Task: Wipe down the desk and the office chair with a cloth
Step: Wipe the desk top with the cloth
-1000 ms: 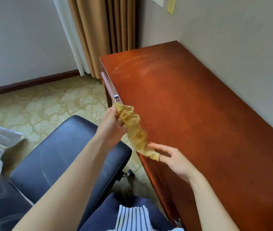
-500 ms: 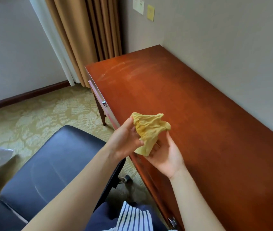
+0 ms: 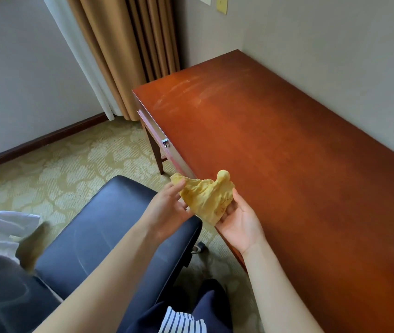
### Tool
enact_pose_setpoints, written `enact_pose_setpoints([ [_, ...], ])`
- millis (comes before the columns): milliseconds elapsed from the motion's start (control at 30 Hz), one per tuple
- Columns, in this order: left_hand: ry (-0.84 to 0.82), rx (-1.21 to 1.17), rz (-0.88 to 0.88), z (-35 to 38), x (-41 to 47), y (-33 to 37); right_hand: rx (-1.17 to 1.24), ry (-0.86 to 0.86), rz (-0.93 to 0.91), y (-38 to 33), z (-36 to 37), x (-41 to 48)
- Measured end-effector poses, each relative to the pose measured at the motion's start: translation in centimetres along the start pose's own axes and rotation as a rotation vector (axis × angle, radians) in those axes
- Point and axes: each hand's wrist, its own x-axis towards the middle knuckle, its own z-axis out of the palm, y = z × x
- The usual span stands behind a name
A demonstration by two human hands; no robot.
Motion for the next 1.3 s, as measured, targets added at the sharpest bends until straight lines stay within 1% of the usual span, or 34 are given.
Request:
enact_pose_setpoints([
  [200, 0.058, 0.099, -0.011, -2.7, -0.8, 1.4, 0.078, 0.001, -0.052, 2.2, 0.5, 0.8],
  [333, 0.065, 0.115, -0.034, -4.5, -1.2, 2.0, 0.038, 0.015, -0.057, 3.6, 1.0, 1.1],
  [433, 0.103, 0.123, -0.025, -5.3, -0.7, 2.4, 0.024, 0.010, -0.059, 3.9, 1.8, 1.4],
  [500, 0.140, 0.104, -0.029, -5.8, -0.3, 2.3, 0.040, -0.007, -0.060, 4.3, 2.1, 1.3],
  [567, 0.137, 0.118, -0.066, -6.1, -0.2, 1.8, 0.081, -0.048, -0.066, 4.7, 2.0, 0.7],
  [633, 0.107, 0.139, -0.130, -6.0, -0.2, 0.9, 0.111, -0.113, -0.068, 4.8, 1.5, -0.2],
  [733, 0.023, 0.187, -0.230, -4.7, 0.3, -0.4, 0.050, -0.202, -0.117, 4.0, 0.7, -1.5],
  [867, -0.222, 0.251, -0.379, -1.9, 1.7, -1.3, 0.025, -0.260, -0.180, 1.5, -0.1, -3.3],
  [933, -0.322, 0.244, -0.428, 0.1, 2.8, -1.8, -0.017, -0.238, -0.186, -0.8, -0.8, -4.0],
  [1000, -0.379, 0.265, -0.419, 1.9, 4.1, -2.1, -0.085, -0.194, -0.164, -3.5, -1.2, -4.5],
  [1067, -0.399, 0.341, -0.380, 4.0, 5.7, -2.2, -0.141, -0.147, -0.160, -6.5, -1.5, -4.6],
  [1133, -0.389, 0.350, -0.360, 5.6, 7.2, -2.3, -0.188, -0.092, -0.189, -9.0, -2.0, -4.6],
  [1300, -0.471, 0.359, -0.367, 7.6, 9.6, -2.6, -0.386, 0.016, -0.299, -11.7, -3.5, -4.6],
])
